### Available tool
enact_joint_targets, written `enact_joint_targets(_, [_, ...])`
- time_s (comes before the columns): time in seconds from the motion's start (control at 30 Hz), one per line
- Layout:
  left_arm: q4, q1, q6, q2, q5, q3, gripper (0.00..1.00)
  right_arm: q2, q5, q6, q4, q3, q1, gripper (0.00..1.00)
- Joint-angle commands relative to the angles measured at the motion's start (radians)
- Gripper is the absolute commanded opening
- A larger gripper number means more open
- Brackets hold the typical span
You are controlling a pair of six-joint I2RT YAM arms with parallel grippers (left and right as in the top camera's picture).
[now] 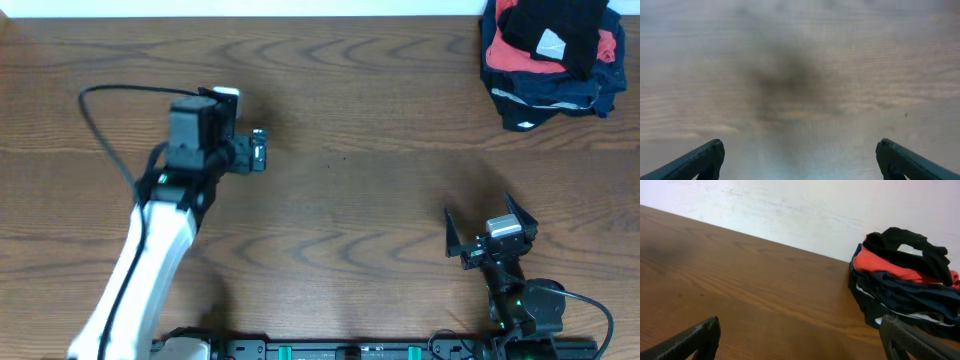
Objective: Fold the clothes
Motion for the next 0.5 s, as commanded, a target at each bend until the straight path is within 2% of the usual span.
enact_joint_targets(0.0, [0.043,0.035,0.082,-0.123,0.017,-0.093,0.98,-0.008,0.006,-0.004,-0.004,-0.002,0.011,0.99])
enact_joint_targets(0.17, [0.156,0.113,0.085,-0.348,0.097,-0.301,0.98,-0.008,0.006,-0.004,-0.004,-0.002,0.011,0.99])
enact_joint_targets(0.33, [0.307,0.158,0.085,-0.595,0.101,-0.542,0.98,-0.008,0.006,-0.004,-0.004,-0.002,0.011,0.99])
enact_joint_targets(0.47, [0.353,0.175,0.084,-0.797,0.108,-0.692,0.98,-0.008,0.006,-0.004,-0.004,-0.002,0.011,0.99])
